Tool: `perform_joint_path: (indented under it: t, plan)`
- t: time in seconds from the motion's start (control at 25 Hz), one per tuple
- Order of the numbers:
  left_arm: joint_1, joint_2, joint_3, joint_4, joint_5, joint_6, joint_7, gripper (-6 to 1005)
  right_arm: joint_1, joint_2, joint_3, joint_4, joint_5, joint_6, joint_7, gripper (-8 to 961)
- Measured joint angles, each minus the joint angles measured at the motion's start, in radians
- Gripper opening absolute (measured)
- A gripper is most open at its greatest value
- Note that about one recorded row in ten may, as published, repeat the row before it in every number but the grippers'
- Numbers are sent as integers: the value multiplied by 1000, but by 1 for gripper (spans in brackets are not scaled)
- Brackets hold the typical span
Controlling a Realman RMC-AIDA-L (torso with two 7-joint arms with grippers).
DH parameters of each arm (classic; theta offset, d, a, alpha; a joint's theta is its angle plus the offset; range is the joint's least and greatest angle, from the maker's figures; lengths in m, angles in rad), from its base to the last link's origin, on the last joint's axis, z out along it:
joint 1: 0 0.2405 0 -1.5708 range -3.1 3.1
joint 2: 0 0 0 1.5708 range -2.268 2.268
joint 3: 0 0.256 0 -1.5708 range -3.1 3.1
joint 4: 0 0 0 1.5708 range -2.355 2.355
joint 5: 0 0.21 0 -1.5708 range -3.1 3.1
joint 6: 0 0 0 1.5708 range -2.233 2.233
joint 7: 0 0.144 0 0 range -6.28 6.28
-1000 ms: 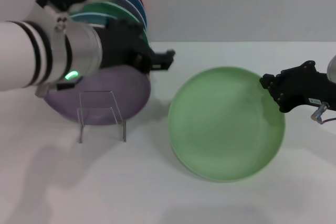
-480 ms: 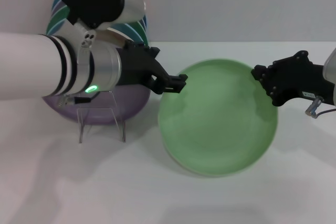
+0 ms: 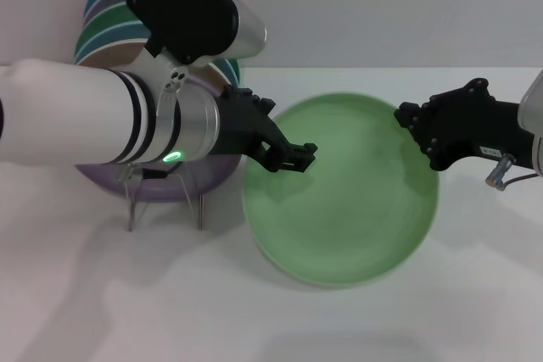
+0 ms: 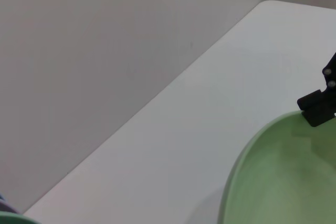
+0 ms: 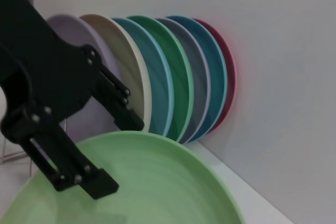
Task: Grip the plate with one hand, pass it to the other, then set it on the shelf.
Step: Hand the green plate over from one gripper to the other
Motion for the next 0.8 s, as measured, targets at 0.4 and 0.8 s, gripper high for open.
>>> perform_joint_path:
  t: [0.4, 0.8]
  plan:
    - [-7, 1, 0, 21, 1, 18, 18, 694, -9, -2, -15, 17, 3, 3, -1, 9]
    - [-11, 1, 22, 29, 27, 25, 39, 401, -19, -2, -24, 33, 11, 5, -1, 10]
